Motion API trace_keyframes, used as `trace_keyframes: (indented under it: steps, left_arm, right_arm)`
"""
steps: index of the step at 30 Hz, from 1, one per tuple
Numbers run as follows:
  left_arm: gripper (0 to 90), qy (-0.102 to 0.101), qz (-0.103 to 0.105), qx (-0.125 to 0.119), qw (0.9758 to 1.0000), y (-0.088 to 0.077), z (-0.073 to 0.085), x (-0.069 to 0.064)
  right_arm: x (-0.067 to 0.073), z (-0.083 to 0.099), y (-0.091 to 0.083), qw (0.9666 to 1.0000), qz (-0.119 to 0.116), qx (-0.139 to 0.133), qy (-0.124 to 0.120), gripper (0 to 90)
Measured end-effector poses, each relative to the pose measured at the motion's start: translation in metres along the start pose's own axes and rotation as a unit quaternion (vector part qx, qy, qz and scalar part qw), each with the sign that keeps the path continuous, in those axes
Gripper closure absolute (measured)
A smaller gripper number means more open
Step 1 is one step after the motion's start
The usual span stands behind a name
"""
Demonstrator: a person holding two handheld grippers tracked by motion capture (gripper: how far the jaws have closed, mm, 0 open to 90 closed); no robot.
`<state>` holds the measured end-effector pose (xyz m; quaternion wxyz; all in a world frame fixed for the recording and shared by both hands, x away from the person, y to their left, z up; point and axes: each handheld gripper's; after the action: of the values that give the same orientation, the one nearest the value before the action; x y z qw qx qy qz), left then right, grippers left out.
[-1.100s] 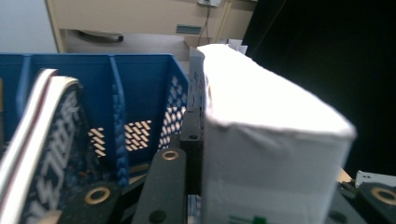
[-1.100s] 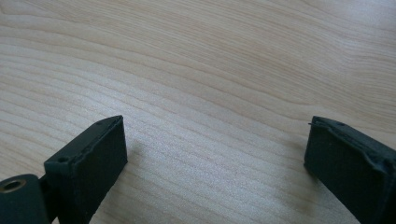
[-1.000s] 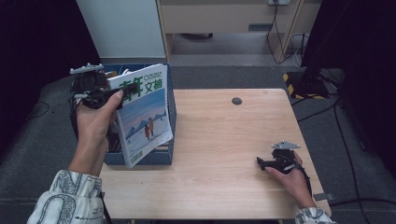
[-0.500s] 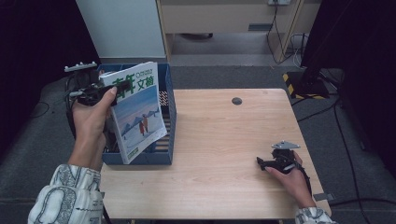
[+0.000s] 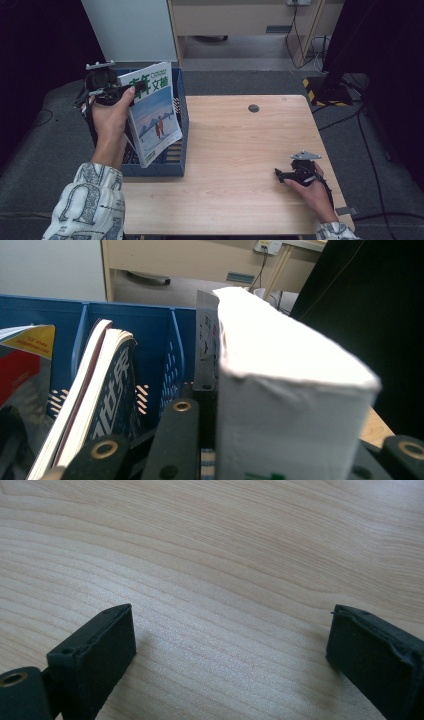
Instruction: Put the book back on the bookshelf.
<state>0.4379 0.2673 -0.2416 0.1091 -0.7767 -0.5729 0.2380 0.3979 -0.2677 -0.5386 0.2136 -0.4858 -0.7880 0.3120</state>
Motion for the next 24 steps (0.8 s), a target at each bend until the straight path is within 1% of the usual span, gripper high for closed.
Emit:
trace_keyframes:
  steps: [2,3,4,5,7,12,14,15,18,19,22,24]
  left_arm:
    - [73.4,0.000,-0.003,0.000,1.0000,0.002,-0.001,0.000]
    - [73.4,0.005,-0.006,0.001,1.0000,0.003,-0.002,-0.001]
    - [73.4,0.005,-0.006,0.001,1.0000,0.003,-0.002,-0.001]
    - [73.4,0.011,-0.009,0.001,0.9999,0.003,-0.002,-0.001]
    - [73.4,0.014,-0.012,0.001,0.9998,0.002,-0.002,-0.002]
    - [73.4,0.012,-0.014,0.002,0.9998,0.002,-0.002,0.000]
    - [73.4,0.014,-0.016,0.005,0.9998,0.005,-0.002,0.000]
    - [73.4,0.015,-0.019,0.007,0.9997,0.009,-0.001,-0.001]
    - [73.3,0.019,-0.018,0.009,0.9996,0.014,0.000,-0.004]
    - [73.3,0.020,-0.015,0.008,0.9997,0.018,0.001,-0.005]
    - [73.4,0.017,-0.010,0.007,0.9998,0.020,0.002,-0.006]
    - [73.4,0.016,-0.003,0.009,0.9998,0.023,0.004,-0.009]
  right_arm:
    - [0.000,0.000,0.000,1.0000,0.000,0.000,0.001,5.9]
    - [0.000,0.000,0.000,1.0000,0.000,0.000,0.001,5.9]
    - [0.000,0.000,0.000,1.0000,0.000,0.000,0.001,5.9]
    - [0.000,0.000,0.000,1.0000,0.000,0.000,0.000,5.9]
    - [0.000,0.000,0.000,1.0000,0.000,0.000,0.001,5.8]
    - [0.000,0.000,0.000,1.0000,0.001,0.000,0.001,5.9]
    - [0.000,0.000,0.000,1.0000,0.002,0.000,0.001,5.9]
    - [0.001,0.000,0.000,1.0000,0.001,0.001,0.000,5.9]
    - [0.001,0.000,0.000,1.0000,0.001,0.001,0.000,5.9]
    - [0.001,0.000,0.000,1.0000,0.001,0.001,0.000,5.9]
    - [0.001,0.000,0.000,1.0000,0.001,0.001,0.000,5.9]
    - [0.001,0.001,0.000,1.0000,0.001,0.001,0.000,5.9]
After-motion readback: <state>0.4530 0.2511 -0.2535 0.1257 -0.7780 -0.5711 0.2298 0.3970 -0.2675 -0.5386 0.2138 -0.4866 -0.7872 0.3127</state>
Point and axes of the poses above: each handheld gripper's, and its own axes: y roughly forward along the jaws, z roughly out of its underside, x roughly to its left, and after that the axes turned 2 degrees about -z, right-handed
